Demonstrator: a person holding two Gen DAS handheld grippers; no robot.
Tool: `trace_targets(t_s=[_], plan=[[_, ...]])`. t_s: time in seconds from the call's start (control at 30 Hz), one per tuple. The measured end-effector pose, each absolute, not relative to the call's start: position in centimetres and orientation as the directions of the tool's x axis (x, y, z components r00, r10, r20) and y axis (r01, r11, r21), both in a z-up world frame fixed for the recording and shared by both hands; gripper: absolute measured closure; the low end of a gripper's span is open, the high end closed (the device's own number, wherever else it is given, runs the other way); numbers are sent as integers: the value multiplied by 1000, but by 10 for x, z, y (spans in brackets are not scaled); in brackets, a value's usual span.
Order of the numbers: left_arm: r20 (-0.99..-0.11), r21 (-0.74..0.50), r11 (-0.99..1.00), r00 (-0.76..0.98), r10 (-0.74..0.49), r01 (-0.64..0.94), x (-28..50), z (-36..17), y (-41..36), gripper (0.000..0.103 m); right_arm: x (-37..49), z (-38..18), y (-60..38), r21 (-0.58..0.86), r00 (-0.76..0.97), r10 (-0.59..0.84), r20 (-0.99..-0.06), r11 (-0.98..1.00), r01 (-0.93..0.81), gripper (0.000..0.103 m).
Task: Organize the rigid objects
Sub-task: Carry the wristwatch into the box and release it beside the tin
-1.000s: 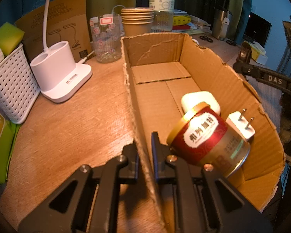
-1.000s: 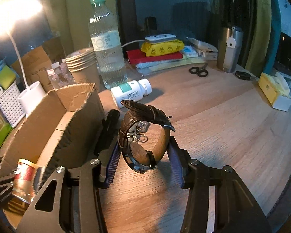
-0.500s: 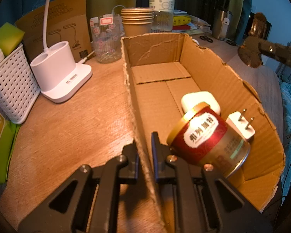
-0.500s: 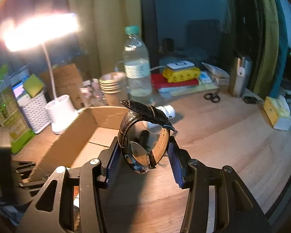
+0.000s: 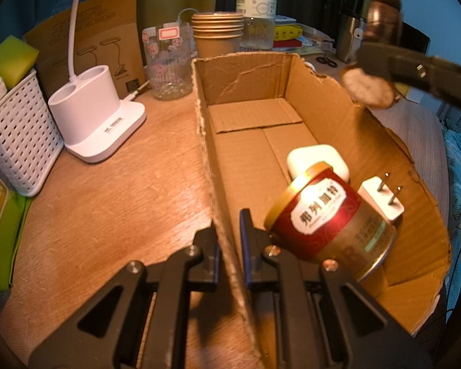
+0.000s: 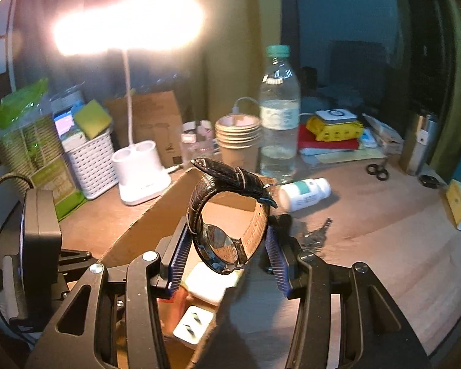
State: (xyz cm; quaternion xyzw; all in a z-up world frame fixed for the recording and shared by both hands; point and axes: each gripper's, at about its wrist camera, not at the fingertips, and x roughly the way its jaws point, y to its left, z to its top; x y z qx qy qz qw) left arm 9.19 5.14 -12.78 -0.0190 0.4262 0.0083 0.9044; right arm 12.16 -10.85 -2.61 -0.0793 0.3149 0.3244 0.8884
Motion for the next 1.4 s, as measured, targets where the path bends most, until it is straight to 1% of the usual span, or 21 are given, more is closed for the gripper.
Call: trace_targets(t_s=[0.3,0.67,0.87,1.0,1.03,1.07,1.4], plan=[[-771,-27,999,637,-1,-31,92,-128,51,92,125,-44,-90,82,518,552,-654,731,-677,52],[-771,-27,999,637,-1,-31,92,-128,51,92,131,-48,-68,23,474,527,-705,685,-729,51],[-771,-27,999,637,-1,-31,92,-128,51,92,129,-55,-58,16,444,519,-730,663,-748,50],[-771,-28,999,637,-1,-32,92,-128,51,92,128,-57,-55,18,431,525,-734,650,-760,46],[-771,-28,999,636,-1,-32,92,-128,51,92,127,-55,-55,24,430,535,-727,645,-764,41],[-771,-28,999,637,-2,-31,92,-128,51,92,127,-54,-56,26,429,540,-725,643,-766,38],[-771,-28,999,637,-1,-31,90,-129,49,92,125,-48,-62,38,443,554,-705,653,-756,37]])
